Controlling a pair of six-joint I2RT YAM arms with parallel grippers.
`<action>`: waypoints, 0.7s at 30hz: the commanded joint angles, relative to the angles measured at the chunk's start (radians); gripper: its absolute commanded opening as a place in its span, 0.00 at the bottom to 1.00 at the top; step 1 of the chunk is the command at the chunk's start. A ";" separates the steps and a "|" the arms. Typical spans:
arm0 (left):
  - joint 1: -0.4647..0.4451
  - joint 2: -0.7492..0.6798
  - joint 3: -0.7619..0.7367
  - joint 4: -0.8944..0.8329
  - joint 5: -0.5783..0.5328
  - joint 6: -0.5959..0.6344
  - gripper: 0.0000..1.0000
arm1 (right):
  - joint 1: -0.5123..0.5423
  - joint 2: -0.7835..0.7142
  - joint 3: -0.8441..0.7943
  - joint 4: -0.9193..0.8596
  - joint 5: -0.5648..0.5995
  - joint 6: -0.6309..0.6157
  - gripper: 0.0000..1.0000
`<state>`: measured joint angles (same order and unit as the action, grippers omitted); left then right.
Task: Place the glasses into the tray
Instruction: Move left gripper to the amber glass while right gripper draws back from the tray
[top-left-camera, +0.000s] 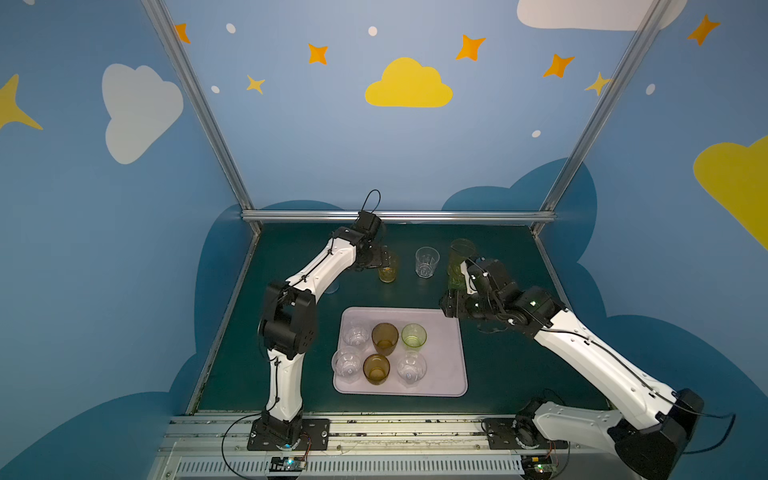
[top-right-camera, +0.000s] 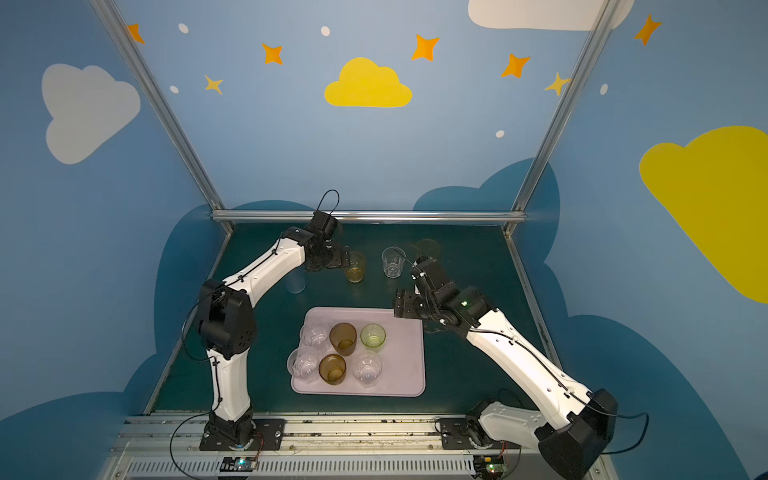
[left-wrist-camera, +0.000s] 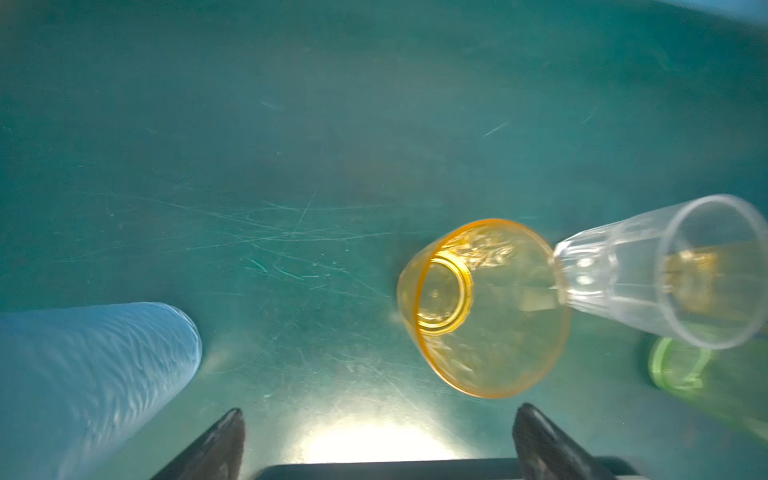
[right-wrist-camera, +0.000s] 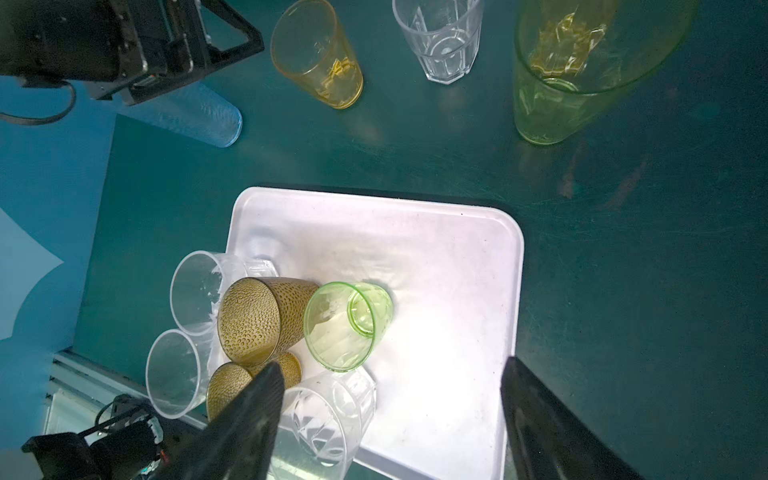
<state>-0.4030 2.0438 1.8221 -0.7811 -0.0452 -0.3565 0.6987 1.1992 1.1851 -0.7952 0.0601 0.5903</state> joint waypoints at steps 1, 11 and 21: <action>0.004 0.020 0.057 -0.054 -0.028 0.039 0.95 | -0.006 0.032 0.051 -0.036 -0.036 -0.049 0.81; 0.006 0.130 0.165 -0.104 -0.029 0.048 0.81 | -0.017 0.061 0.054 -0.017 -0.060 -0.024 0.81; 0.006 0.208 0.262 -0.131 -0.002 0.048 0.57 | -0.027 0.058 0.019 -0.004 -0.069 0.006 0.81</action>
<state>-0.4011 2.2349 2.0460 -0.8757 -0.0521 -0.3168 0.6773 1.2613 1.2221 -0.8040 0.0006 0.5781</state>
